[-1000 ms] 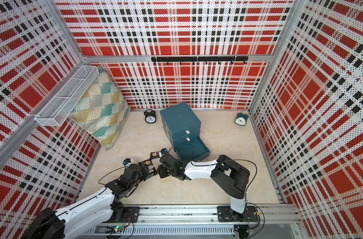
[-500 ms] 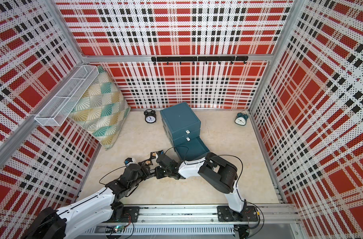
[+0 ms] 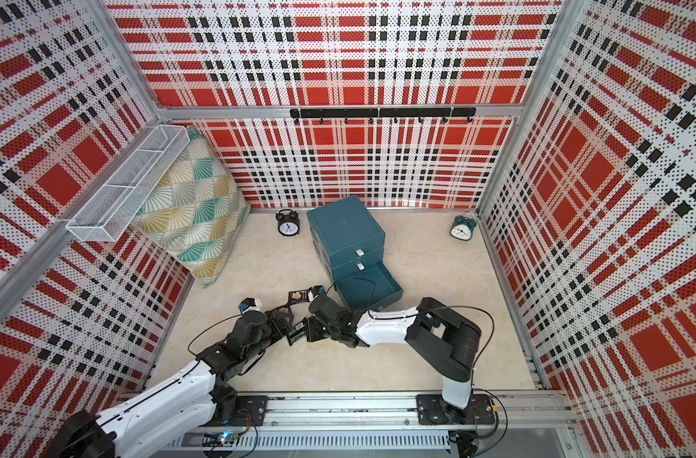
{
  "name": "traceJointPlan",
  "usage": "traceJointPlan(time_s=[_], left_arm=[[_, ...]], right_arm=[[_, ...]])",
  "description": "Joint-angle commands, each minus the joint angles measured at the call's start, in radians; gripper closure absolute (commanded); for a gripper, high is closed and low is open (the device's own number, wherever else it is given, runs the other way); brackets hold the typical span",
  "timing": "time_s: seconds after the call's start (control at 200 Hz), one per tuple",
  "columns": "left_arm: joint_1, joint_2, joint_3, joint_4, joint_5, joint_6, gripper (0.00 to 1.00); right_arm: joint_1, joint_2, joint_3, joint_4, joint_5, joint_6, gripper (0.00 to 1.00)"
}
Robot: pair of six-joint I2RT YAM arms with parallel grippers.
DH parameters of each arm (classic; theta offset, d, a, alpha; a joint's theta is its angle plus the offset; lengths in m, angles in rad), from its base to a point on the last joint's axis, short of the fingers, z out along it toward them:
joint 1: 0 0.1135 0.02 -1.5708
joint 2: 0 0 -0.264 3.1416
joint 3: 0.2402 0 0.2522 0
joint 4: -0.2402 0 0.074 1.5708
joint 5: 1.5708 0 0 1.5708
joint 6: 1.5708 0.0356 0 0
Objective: Place the cookies into the drawer by color
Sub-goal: Pick up the cookie at the center of the board, then place the cookie in the drawer.
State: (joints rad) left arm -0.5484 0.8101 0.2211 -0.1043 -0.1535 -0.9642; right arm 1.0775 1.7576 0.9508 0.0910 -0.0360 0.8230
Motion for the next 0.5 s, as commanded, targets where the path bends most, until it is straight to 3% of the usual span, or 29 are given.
traceJointPlan(time_s=[0.0, 0.16, 0.301, 0.496], left_arm=[[0.001, -0.016, 0.076, -0.038, -0.003, 0.039, 0.12], [0.004, 0.004, 0.141, -0.048, -0.027, 0.076, 0.00], [0.021, 0.057, 0.190, -0.044, -0.038, 0.111, 0.01], [0.103, 0.159, 0.231, 0.022, 0.007, 0.174, 0.01]], right_arm=[[0.006, -0.124, -0.023, -0.060, 0.105, -0.033, 1.00], [-0.001, -0.268, -0.055, -0.172, 0.205, -0.061, 1.00], [-0.034, -0.389, -0.094, -0.247, 0.266, -0.076, 1.00], [-0.142, -0.548, -0.165, -0.303, 0.261, -0.103, 1.00]])
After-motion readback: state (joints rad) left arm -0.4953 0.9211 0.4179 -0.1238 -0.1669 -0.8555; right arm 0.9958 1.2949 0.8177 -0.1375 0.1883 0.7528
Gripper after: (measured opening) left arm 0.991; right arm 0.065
